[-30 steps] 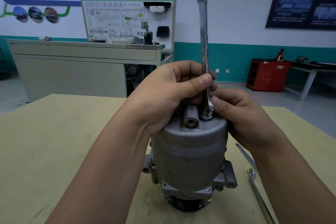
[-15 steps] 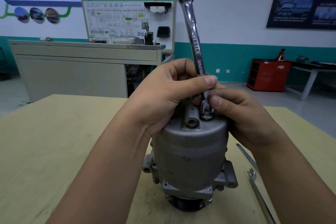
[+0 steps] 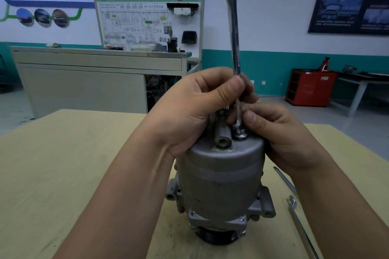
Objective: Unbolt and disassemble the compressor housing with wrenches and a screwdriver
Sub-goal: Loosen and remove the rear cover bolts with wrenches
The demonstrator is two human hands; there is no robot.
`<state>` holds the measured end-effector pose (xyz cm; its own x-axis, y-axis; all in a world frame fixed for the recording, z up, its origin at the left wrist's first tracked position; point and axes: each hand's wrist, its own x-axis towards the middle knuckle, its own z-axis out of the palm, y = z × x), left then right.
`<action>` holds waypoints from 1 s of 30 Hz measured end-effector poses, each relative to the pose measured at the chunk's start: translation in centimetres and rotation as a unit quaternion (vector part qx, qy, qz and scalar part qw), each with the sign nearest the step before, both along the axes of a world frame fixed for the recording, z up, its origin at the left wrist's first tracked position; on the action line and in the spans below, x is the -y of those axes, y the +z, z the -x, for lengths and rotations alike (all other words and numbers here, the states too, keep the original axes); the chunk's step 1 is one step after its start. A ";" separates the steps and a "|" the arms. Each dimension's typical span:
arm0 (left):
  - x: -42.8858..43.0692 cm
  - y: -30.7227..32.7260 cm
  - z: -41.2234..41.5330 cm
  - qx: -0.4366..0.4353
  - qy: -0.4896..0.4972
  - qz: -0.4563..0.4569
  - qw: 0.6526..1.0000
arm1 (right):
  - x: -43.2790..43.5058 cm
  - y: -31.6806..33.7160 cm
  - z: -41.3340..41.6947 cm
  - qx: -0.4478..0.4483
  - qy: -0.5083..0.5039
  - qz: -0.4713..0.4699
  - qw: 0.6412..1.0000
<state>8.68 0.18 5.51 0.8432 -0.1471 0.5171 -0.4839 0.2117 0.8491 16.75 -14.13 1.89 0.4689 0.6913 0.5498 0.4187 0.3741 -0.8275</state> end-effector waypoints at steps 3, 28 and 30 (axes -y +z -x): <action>0.0 -0.1 -0.1 0.007 0.013 -0.006 1.000 | 0.0 0.0 0.0 0.007 0.002 0.008 1.000; 0.4 -0.2 -0.4 0.017 0.097 -0.077 0.992 | 0.1 0.1 0.1 -0.017 0.049 -0.019 0.998; 0.4 -0.2 -0.3 0.022 0.081 -0.093 0.992 | 0.1 0.1 0.2 -0.020 0.052 -0.021 0.998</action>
<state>8.99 -0.23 5.28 0.8412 -0.1079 0.5298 -0.5354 -0.0299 0.8441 16.57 -14.22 2.03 0.4179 0.7139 0.5619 0.3431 0.4487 -0.8252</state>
